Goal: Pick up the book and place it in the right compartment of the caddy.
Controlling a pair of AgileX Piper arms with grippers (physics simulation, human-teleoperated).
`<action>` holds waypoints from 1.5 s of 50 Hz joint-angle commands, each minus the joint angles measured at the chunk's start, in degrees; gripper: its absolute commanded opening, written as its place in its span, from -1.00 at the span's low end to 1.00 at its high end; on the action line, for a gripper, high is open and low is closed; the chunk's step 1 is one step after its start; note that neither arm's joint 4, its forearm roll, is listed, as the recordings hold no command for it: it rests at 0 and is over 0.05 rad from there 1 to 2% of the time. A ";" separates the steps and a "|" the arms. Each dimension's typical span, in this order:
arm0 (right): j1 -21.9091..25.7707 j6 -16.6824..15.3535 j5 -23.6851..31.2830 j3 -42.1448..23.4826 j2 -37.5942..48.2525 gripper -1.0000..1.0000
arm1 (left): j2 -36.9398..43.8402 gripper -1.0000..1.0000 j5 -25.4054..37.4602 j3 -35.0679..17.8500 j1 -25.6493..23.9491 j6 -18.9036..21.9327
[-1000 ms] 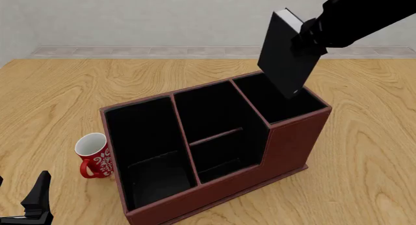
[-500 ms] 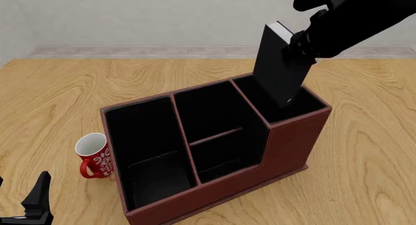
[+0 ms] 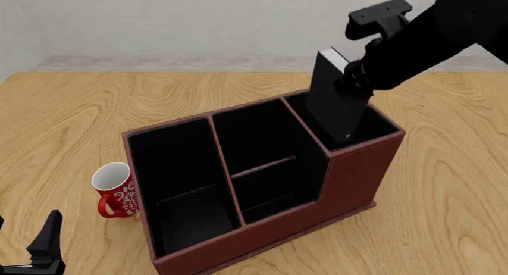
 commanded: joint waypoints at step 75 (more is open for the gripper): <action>-1.31 1.21 -15.35 16.26 3.73 -1.00 | 0.00 1.00 0.96 0.01 0.36 1.74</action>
